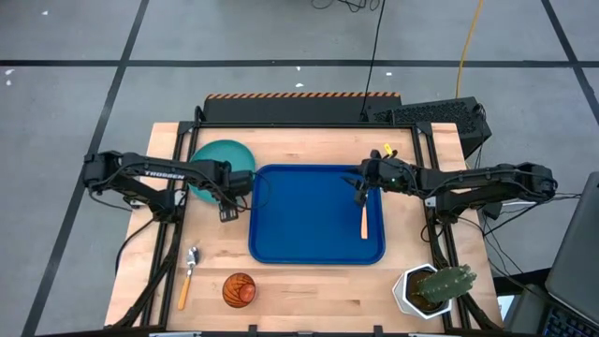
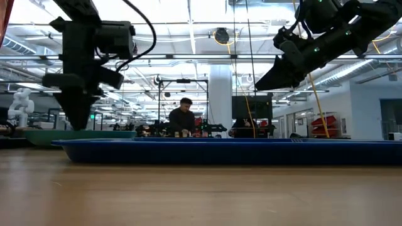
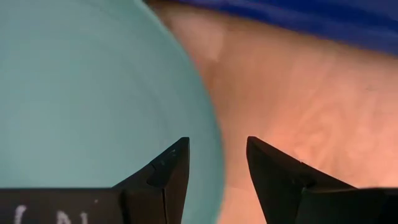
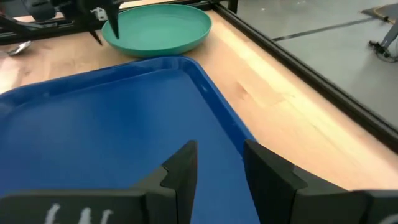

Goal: Pick and place plate/cup/fork/spoon on tray
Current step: Put the green plate on the blue tray to the left of the yellow fork

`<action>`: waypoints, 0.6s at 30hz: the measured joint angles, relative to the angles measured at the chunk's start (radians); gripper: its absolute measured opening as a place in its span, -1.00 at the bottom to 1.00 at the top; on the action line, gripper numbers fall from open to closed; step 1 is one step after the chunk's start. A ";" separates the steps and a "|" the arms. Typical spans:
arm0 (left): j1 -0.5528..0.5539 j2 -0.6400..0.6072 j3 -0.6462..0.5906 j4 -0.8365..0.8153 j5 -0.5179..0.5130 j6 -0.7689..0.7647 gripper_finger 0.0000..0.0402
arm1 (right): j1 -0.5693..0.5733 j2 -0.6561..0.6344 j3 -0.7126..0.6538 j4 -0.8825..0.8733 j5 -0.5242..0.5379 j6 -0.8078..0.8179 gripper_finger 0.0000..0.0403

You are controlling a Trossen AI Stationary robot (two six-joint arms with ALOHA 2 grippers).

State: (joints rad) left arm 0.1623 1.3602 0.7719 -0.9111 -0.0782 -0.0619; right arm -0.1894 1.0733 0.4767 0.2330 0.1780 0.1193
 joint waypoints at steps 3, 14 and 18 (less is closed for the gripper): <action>0.001 0.006 -0.004 0.005 -0.043 -0.002 -0.19 | 0.001 0.000 0.000 -0.009 -0.024 0.008 -0.40; 0.003 0.107 -0.005 -0.001 -0.029 -0.058 -0.19 | 0.002 0.000 0.000 -0.034 -0.026 0.026 -0.40; 0.006 0.146 -0.005 0.000 -0.028 -0.091 -0.19 | 0.002 0.000 0.000 -0.034 -0.026 0.025 -0.40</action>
State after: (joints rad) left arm 0.1685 1.5061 0.7673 -0.9116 -0.1063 -0.1526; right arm -0.1879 1.0729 0.4767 0.1986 0.1524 0.1440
